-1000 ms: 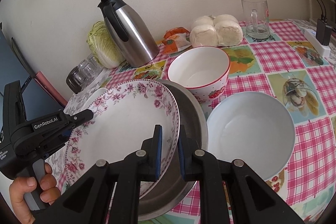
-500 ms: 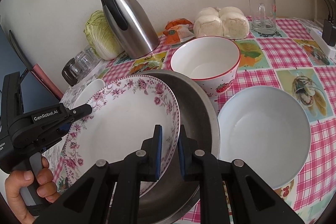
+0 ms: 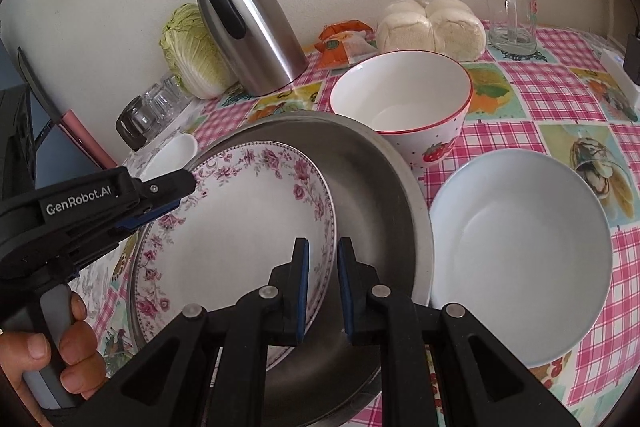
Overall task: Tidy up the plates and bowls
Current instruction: 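Lower the floral plate into the steel basin with both grippers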
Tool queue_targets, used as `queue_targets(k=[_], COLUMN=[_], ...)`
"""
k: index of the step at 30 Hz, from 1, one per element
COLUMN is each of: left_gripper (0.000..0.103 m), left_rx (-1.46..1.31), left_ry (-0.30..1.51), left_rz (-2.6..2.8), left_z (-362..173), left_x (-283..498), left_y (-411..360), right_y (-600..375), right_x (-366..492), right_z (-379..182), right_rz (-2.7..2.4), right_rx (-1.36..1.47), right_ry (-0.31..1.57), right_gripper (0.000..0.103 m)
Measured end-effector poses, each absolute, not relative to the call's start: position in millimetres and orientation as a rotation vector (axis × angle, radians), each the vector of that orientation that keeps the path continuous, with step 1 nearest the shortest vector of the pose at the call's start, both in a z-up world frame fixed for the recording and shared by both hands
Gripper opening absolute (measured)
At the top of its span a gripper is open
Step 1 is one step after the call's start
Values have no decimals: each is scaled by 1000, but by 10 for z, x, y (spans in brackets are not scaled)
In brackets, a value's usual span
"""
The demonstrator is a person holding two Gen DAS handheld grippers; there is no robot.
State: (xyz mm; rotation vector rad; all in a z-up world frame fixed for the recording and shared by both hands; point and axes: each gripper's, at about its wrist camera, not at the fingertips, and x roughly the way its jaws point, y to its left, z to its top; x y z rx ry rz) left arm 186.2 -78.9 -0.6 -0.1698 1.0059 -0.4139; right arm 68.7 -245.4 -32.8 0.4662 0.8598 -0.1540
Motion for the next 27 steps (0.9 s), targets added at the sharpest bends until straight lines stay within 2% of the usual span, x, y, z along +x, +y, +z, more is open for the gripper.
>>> queue_targets(k=[6,27], left_gripper=[28,32], left_rx=[-234,-320], left_ry=[1021,1115], left_rz=[-331,-260], left_z=[15,-166], left_x=[1966,2065], left_y=[-444,-186], right_y=[-2480,-2417], right_x=[648,660], right_z=[-305,-277], right_rz=[-177,-214], right_rx=[449,396], right_ry=[870,912], right_gripper=[11,12])
